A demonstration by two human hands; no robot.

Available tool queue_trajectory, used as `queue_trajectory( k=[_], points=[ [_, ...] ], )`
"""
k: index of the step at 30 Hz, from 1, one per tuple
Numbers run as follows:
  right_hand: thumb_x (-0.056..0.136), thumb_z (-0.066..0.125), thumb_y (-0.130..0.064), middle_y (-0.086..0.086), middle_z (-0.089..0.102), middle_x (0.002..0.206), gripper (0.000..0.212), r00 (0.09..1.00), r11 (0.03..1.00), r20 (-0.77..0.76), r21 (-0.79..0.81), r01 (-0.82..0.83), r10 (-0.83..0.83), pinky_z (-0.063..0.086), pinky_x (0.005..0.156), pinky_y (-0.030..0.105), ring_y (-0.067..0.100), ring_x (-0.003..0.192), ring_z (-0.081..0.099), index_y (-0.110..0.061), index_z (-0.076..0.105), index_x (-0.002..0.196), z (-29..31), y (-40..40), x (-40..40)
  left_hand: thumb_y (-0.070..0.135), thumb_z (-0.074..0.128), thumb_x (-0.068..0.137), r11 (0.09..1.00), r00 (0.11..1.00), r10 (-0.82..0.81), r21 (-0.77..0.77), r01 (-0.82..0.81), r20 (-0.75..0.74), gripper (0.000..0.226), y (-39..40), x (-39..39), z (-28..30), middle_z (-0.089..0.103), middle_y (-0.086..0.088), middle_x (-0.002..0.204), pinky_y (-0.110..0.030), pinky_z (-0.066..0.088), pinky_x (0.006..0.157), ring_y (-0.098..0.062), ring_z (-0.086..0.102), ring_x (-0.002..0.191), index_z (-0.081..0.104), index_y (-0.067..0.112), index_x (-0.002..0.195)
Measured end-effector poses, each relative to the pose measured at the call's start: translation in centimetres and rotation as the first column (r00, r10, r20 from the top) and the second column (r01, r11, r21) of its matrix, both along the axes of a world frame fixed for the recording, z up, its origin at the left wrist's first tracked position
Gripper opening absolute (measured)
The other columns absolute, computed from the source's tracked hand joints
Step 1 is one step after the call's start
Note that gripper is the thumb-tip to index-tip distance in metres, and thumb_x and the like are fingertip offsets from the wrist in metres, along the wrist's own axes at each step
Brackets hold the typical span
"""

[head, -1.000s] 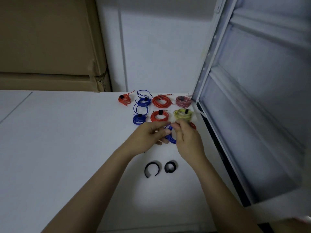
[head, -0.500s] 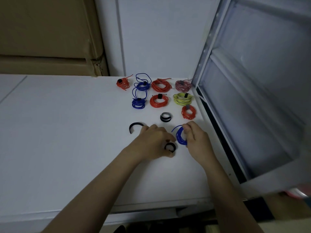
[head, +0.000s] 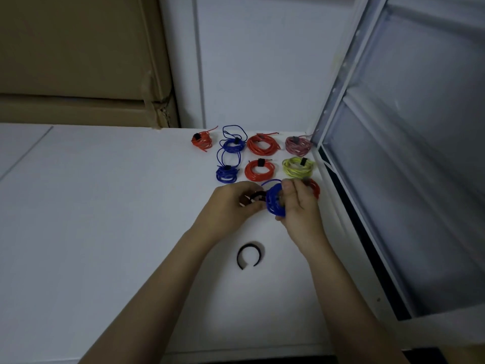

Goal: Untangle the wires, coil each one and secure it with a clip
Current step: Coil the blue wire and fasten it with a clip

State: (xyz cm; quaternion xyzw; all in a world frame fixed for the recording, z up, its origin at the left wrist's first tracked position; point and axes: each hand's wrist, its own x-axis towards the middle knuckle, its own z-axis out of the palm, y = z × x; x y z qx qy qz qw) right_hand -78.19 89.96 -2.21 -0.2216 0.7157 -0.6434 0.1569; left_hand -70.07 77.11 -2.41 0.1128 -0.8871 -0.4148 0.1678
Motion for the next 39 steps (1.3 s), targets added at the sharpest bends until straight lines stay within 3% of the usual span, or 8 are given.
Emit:
queue_trajectory(
  k=[6,10,14,17,20,24,32,39],
  points=[
    [0.103,0.038,-0.024,-0.008,0.058,0.082,0.020,0.993,0.989,-0.054,0.107,-0.102,0.108,0.044,0.048,0.013,-0.009,0.061,0.057,-0.022,0.057,0.097,-0.4,-3.6,-1.1,0.017,0.072,0.085,0.999,1.000,0.017,0.047,-0.016,-0.013,0.026,-2.2,0.0,-0.2,0.068,0.016,0.092,-0.016,0.050,0.076,-0.002,0.065,0.080,0.070,0.018,0.111],
    [0.103,0.039,-0.023,-0.013,0.053,0.072,0.020,0.986,0.983,-0.119,0.152,-0.101,0.119,0.046,0.050,0.016,-0.007,0.059,0.054,-0.019,0.058,0.097,-0.7,-4.3,-1.9,0.004,0.067,0.086,0.960,0.998,-0.064,0.274,0.066,-0.015,0.032,-3.4,0.3,0.0,0.074,0.003,0.102,-0.024,0.053,0.088,-0.013,0.069,0.093,0.070,0.020,0.113],
    [0.102,0.040,-0.026,-0.019,0.050,0.058,0.021,0.966,0.981,-0.230,0.174,-0.081,0.121,0.054,0.055,0.043,0.010,0.059,0.048,-0.021,0.059,0.093,-1.4,-4.7,-2.3,-0.004,0.060,0.088,0.906,0.997,-0.061,0.417,0.071,-0.036,0.034,-4.1,0.3,-0.1,0.075,0.001,0.099,-0.024,0.053,0.088,-0.013,0.070,0.093,0.070,0.021,0.108],
    [0.101,0.040,-0.032,-0.011,0.056,0.069,0.020,0.963,0.984,-0.258,0.175,-0.027,0.073,0.051,0.062,0.055,0.027,0.069,0.056,-0.036,0.055,0.088,-1.6,-5.0,-2.3,-0.006,0.056,0.090,0.844,0.997,0.055,0.536,-0.019,-0.052,0.032,-4.1,-0.1,-0.2,0.075,-0.001,0.091,-0.018,0.054,0.077,-0.008,0.070,0.080,0.070,0.020,0.101],
    [0.098,0.037,-0.040,-0.006,0.060,0.078,0.024,0.939,0.983,-0.338,0.184,-0.006,0.069,0.052,0.061,0.052,0.019,0.071,0.056,-0.026,0.057,0.095,-1.6,-5.2,-2.1,0.001,0.060,0.091,0.818,0.984,0.159,0.568,-0.090,-0.074,0.019,-3.9,-0.6,-0.3,0.073,-0.003,0.077,-0.019,0.055,0.069,-0.009,0.068,0.069,0.072,0.014,0.088],
    [0.101,0.041,-0.025,0.001,0.059,0.071,0.021,0.908,0.980,-0.403,0.193,-0.036,0.112,0.047,0.056,0.043,0.012,0.058,0.049,-0.015,0.059,0.099,-1.7,-5.4,-1.9,0.012,0.064,0.089,0.822,0.967,0.243,0.546,-0.161,-0.081,0.012,-3.9,-1.2,-0.4,0.070,-0.006,0.068,-0.021,0.055,0.065,-0.010,0.063,0.062,0.071,0.009,0.080],
    [0.100,0.042,-0.027,-0.012,0.052,0.061,0.024,0.911,0.984,-0.390,0.164,-0.075,0.135,0.044,0.055,0.042,0.011,0.053,0.044,-0.044,0.052,0.087,-1.8,-5.3,-1.8,0.018,0.066,0.088,0.796,0.965,0.261,0.573,-0.193,-0.037,0.017,-4.2,-1.2,-1.1,0.069,0.001,0.063,-0.018,0.052,0.061,-0.010,0.064,0.061,0.066,0.004,0.077],
    [0.101,0.044,-0.023,0.005,0.053,0.062,0.016,0.920,0.981,-0.369,0.183,-0.068,0.133,0.045,0.055,0.042,0.010,0.053,0.042,-0.023,0.060,0.098,-2.2,-4.9,-2.1,0.013,0.062,0.091,0.741,0.977,0.213,0.652,-0.161,-0.001,0.015,-4.5,-0.4,-1.0,0.072,-0.001,0.071,-0.019,0.054,0.065,-0.010,0.068,0.068,0.063,0.003,0.081]
  ],
)
